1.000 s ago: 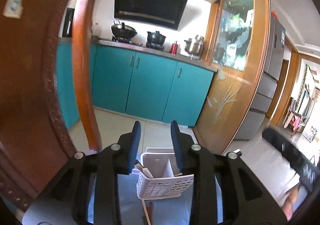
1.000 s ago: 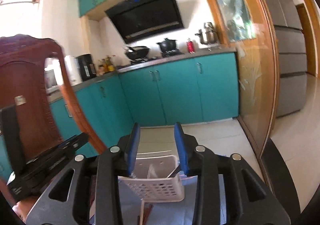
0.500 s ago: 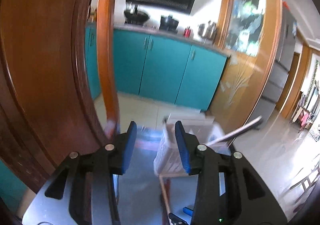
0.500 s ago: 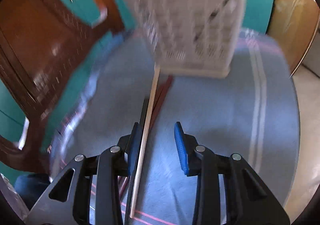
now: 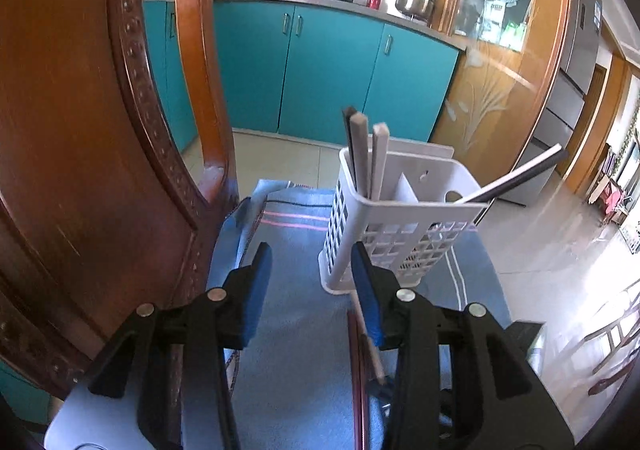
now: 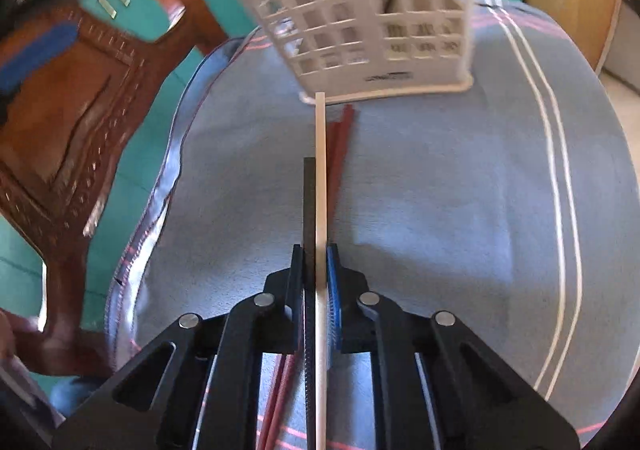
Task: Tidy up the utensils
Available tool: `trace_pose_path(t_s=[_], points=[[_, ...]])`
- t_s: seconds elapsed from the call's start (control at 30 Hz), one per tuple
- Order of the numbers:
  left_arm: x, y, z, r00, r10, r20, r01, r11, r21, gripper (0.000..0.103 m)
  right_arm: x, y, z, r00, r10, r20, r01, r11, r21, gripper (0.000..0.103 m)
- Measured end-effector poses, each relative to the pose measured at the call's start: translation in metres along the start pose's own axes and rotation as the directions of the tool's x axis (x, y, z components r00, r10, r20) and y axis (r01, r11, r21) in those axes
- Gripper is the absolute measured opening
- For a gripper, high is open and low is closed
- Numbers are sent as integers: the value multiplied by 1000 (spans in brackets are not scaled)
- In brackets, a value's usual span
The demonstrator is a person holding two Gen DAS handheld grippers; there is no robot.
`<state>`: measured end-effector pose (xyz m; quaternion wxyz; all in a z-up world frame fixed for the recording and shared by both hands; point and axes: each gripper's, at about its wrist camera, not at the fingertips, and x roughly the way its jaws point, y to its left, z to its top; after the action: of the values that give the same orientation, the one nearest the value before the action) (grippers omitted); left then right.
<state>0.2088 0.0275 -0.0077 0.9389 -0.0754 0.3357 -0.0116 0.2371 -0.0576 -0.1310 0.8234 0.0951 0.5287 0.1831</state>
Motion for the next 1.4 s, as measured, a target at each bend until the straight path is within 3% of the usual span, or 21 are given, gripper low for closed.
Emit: trace_pose_path(t_s=[0.1, 0.27, 0.43, 0.53, 0.7, 0.8, 0.97, 1.03, 1.13, 1.23, 1.3, 1.4], points=[[4, -4, -3, 1000, 5, -17, -5, 1000, 13, 43, -15, -15, 2, 999, 25, 27, -27, 998, 64, 12], [12, -11, -13, 998, 14, -60, -11, 999, 46, 46, -37, -50, -4, 999, -11, 42, 4, 987, 159, 13], [23, -15, -24, 993, 33, -113, -26, 998, 59, 51, -58, -72, -3, 991, -118, 62, 106, 979, 172, 14], [31, -14, -30, 988, 42, -151, -34, 998, 52, 53, -53, -82, 1, 989, -131, 65, 121, 983, 138, 19], [46, -12, -41, 975, 41, -216, -32, 998, 45, 53, -49, -67, -10, 991, -134, 28, 134, 991, 23, 22], [51, -16, -47, 972, 46, -232, -32, 997, 65, 53, -31, -56, -14, 979, -202, -9, 201, 979, -38, 22], [51, -22, -49, 972, 39, -230, -18, 996, 92, 53, -33, -58, -14, 953, -301, 23, 302, 952, -45, 22], [48, -25, -49, 974, 41, -223, -18, 994, 104, 54, -39, -63, -14, 959, -279, 42, 280, 960, -13, 22], [43, -27, -47, 978, 53, -201, -29, 993, 118, 55, -49, -54, -14, 981, -181, 75, 183, 983, -27, 22], [39, -31, -47, 982, 70, -173, -46, 989, 141, 56, -41, -43, -19, 992, -127, 24, 128, 989, -75, 22], [36, -34, -47, 985, 84, -149, -59, 984, 166, 58, -30, -35, -22, 990, -136, -22, 133, 986, -102, 22], [32, -37, -48, 988, 87, -129, -62, 980, 187, 59, -26, -31, -21, 986, -164, -7, 162, 978, -130, 20]])
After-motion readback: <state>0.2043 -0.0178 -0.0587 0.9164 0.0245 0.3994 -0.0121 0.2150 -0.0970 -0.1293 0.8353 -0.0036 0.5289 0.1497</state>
